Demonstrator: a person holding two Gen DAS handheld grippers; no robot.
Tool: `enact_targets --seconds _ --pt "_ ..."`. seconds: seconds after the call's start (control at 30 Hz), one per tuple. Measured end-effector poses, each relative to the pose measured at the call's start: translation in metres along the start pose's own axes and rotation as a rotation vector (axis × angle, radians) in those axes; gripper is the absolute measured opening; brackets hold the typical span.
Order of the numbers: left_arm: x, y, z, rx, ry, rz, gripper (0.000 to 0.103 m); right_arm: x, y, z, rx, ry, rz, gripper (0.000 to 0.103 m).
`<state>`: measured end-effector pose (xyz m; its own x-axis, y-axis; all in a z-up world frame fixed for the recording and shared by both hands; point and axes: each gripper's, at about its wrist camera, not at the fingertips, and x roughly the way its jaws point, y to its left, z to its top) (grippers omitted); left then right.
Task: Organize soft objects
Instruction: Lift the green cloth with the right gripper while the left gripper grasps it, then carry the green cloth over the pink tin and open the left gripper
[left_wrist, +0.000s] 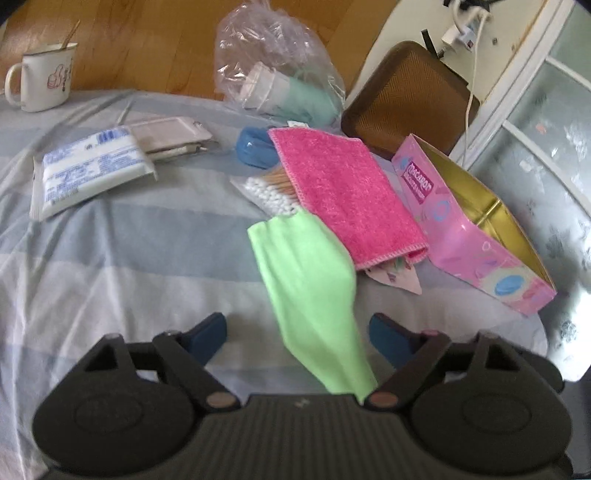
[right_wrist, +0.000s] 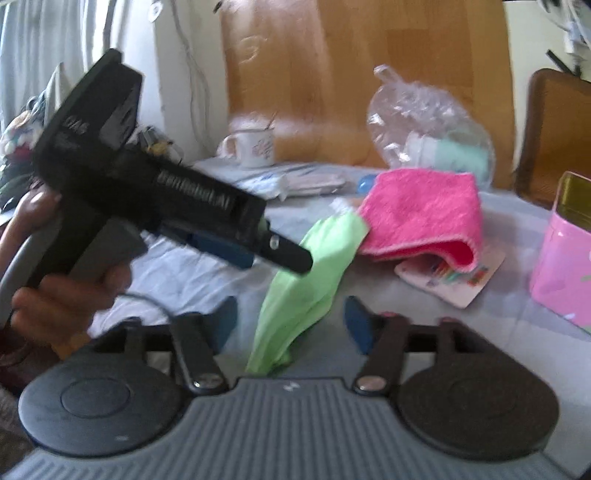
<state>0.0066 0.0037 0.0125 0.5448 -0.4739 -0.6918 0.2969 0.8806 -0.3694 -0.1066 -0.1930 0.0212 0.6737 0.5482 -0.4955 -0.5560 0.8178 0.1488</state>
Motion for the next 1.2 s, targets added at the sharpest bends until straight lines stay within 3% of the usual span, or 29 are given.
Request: enact_targets --seconds 0.03,0.07,0.17,0.2,0.23,0.27,0.37,0.5,0.6,0.7,0.8,0.97,1.03,1.1,1.2 --pt "0.003 -0.004 0.001 0.014 0.016 0.001 0.068 0.002 -0.002 0.001 -0.001 0.004 0.007 0.069" --pt "0.007 -0.008 0.002 0.023 0.028 0.01 0.065 0.007 -0.003 0.001 -0.008 0.009 0.009 0.067" --pt "0.013 -0.019 0.005 0.049 0.047 0.01 0.037 0.026 -0.004 -0.002 -0.048 0.037 0.001 0.014" --pt "0.015 -0.023 0.005 0.058 0.056 0.003 0.032 0.025 0.0 -0.004 -0.071 0.021 -0.01 0.008" --pt "0.013 -0.026 0.005 0.063 0.066 -0.019 0.022 0.022 0.002 -0.003 -0.079 0.003 -0.001 0.008" --pt "0.012 -0.03 0.005 0.069 0.075 -0.054 0.022 0.016 0.002 -0.002 -0.082 -0.036 -0.013 0.008" --pt "0.0 -0.053 0.014 0.145 0.001 -0.071 0.021 -0.003 0.001 0.001 -0.122 -0.144 -0.095 0.008" --pt "-0.008 -0.095 0.038 0.228 -0.081 -0.152 0.021 -0.031 -0.012 0.007 -0.149 -0.298 -0.247 0.008" --pt "0.002 -0.134 0.057 0.31 -0.122 -0.22 0.022 -0.046 -0.031 0.012 -0.188 -0.38 -0.416 0.008" --pt "0.026 -0.176 0.073 0.373 -0.129 -0.274 0.027 -0.055 -0.06 0.016 -0.184 -0.399 -0.541 0.008" --pt "0.06 -0.212 0.082 0.425 -0.126 -0.277 0.027 -0.059 -0.098 0.019 -0.131 -0.383 -0.637 0.008" --pt "0.11 -0.248 0.091 0.401 -0.071 -0.272 0.038 -0.056 -0.146 0.014 -0.063 -0.316 -0.706 0.007" --pt "0.118 -0.254 0.089 0.399 -0.074 -0.236 0.045 -0.046 -0.158 0.011 -0.067 -0.257 -0.738 0.015" --pt "0.117 -0.254 0.085 0.399 -0.093 -0.202 0.051 -0.047 -0.169 0.004 -0.027 -0.247 -0.789 0.044" --pt "0.106 -0.241 0.087 0.387 -0.113 -0.196 0.052 -0.061 -0.176 -0.006 0.044 -0.273 -0.818 0.045"
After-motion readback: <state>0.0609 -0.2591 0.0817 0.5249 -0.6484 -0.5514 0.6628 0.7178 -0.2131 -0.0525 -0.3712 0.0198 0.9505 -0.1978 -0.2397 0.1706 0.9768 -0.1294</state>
